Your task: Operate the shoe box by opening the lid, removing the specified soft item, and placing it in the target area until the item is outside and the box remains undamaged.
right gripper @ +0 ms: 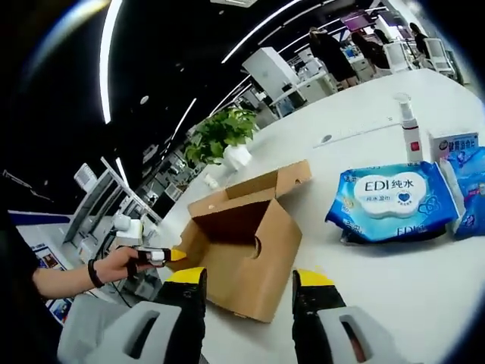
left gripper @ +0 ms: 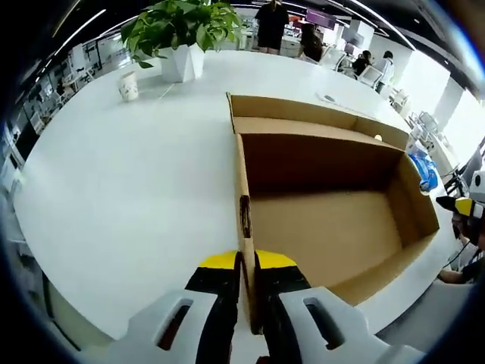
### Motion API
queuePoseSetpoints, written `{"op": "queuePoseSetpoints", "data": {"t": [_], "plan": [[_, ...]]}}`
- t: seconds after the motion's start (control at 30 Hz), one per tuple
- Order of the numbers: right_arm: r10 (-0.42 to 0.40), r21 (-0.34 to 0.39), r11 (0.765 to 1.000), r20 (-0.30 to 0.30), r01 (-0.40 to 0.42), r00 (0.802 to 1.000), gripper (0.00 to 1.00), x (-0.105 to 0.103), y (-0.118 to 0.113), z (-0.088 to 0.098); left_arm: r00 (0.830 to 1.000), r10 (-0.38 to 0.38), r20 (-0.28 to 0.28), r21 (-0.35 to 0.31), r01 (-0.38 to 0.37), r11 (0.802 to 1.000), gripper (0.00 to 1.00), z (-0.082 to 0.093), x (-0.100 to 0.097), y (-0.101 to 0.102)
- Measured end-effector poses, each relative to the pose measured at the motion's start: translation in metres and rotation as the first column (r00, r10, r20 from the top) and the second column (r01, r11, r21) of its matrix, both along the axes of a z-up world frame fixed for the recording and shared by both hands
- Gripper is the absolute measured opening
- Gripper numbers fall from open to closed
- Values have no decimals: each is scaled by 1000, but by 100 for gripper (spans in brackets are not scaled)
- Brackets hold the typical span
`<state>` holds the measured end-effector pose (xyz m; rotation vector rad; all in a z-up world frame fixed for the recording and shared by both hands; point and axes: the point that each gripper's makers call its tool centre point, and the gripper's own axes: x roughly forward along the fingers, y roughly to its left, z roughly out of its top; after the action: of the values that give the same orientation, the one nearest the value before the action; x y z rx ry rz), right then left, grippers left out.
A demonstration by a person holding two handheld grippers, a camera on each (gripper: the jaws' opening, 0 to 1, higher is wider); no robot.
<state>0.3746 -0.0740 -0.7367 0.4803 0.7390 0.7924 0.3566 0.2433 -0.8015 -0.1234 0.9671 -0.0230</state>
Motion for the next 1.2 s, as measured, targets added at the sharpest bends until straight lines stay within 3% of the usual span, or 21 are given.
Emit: {"op": "queuePoseSetpoints", "data": {"t": [0.47,1.2], "plan": [[12,16,1000,17,-12,1000,42,33,18,8,1000,4,8,-11,-4,1000,5,1,-1,-1],[-31,-6,1000,12,31,999,42,99,24,12,999,34,7,-36,-34,999,5,3,-1,-4]]}}
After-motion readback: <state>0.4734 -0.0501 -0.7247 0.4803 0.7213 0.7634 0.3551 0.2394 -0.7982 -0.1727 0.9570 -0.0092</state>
